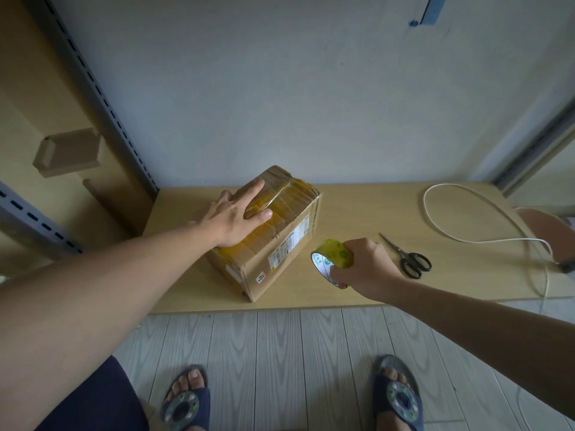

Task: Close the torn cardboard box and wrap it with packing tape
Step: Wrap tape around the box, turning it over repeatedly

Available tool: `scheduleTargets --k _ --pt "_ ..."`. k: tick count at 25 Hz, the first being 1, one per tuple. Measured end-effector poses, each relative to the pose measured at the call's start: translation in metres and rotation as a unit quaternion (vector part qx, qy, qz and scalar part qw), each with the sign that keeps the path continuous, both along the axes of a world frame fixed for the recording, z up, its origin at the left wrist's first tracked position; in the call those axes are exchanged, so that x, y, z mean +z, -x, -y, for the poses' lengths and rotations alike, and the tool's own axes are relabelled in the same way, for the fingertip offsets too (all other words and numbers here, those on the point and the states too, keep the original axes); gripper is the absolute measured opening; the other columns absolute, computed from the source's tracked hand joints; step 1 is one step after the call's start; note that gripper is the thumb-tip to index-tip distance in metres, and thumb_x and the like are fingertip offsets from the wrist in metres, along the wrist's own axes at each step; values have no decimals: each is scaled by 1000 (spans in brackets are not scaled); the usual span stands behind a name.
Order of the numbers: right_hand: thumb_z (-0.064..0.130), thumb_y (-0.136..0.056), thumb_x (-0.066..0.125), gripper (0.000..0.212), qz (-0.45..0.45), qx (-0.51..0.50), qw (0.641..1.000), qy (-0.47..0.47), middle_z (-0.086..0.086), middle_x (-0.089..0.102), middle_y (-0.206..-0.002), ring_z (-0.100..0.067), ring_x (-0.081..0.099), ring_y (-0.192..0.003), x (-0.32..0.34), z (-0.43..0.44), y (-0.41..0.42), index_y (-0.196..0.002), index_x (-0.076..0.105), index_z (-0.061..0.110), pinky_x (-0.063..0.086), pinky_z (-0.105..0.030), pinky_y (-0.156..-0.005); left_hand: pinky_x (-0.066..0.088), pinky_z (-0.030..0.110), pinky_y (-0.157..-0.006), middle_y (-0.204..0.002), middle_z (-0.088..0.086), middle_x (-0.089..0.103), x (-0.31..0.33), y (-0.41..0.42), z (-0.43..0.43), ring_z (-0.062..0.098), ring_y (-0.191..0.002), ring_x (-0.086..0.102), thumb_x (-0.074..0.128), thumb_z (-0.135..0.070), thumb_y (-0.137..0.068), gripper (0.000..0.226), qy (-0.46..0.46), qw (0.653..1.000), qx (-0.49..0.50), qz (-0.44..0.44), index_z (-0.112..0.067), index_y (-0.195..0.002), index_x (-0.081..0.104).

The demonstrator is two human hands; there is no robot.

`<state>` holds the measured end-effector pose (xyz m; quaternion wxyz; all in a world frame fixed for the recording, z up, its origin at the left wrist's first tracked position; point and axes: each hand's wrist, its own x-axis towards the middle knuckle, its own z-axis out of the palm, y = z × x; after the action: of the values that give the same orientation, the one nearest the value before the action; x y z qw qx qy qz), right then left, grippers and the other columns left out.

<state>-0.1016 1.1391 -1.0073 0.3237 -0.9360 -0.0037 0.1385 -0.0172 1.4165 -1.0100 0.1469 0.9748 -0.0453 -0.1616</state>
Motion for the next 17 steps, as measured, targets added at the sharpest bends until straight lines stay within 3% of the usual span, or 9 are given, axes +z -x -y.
scheduleTargets --k 2,5,7,9,11,13,15,17 --pt "21 -72 70 11 -14 2 1000 1 4 67 -56 -7 55 -49 -15 0 -4 -66 62 19 40 -17 -42 35 63 -111 -160 19 16 5 3 3 50 -144 25 21 -88 -81 82 -3 1000 -5 29 -58 -153 -5" --pt "28 -74 73 18 -22 14 999 22 7 58 -58 -10 47 -50 -31 -1 -12 -69 58 19 36 -19 -43 21 69 -117 -166 15 -14 20 11 23 50 -151 -2 41 -84 -82 101 -36 998 -24 45 -35 -160 0" --pt "31 -74 74 21 -21 17 999 22 6 56 -61 -12 47 -54 -36 -2 -17 -70 57 20 36 -22 -46 13 76 -114 -160 14 -35 25 18 40 52 -148 -16 58 -92 -63 132 -85 996 -23 -29 -38 -156 -19" --pt "32 -75 74 22 -19 15 1000 16 6 59 -63 -12 49 -55 -39 -1 -21 -69 56 21 38 -23 -47 18 79 -110 -157 16 -40 23 22 52 57 -147 -12 76 -76 -61 139 -135 989 -28 -55 -51 -146 -31" --pt "35 -77 74 24 0 17 1000 8 5 61 -63 -12 51 -55 -36 2 -22 -67 55 21 40 -23 -48 27 73 -109 -161 16 -33 26 19 51 56 -148 0 75 -62 -69 129 -131 990 -20 -51 -57 -144 -30" --pt "37 -79 74 30 54 9 998 -6 6 58 -60 -10 49 -52 -24 5 -23 -66 51 23 37 -19 -46 32 63 -113 -165 14 -22 35 12 45 51 -149 10 70 -64 -75 119 -73 995 -1 -74 -59 -145 -26" --pt "41 -78 73 35 129 -10 991 -19 8 50 -56 -8 41 -49 -5 4 -26 -64 46 24 33 -19 -45 30 54 -117 -168 9 -6 42 5 34 42 -151 16 68 -66 -79 112 29 994 17 -107 -58 -149 -19" --pt "40 -72 72 34 185 -26 982 -27 7 45 -56 -11 38 -51 12 3 -32 -64 42 25 30 -21 -46 34 45 -115 -167 2 19 40 4 22 28 -147 32 71 -62 -80 110 186 969 34 -160 -50 -156 -7"
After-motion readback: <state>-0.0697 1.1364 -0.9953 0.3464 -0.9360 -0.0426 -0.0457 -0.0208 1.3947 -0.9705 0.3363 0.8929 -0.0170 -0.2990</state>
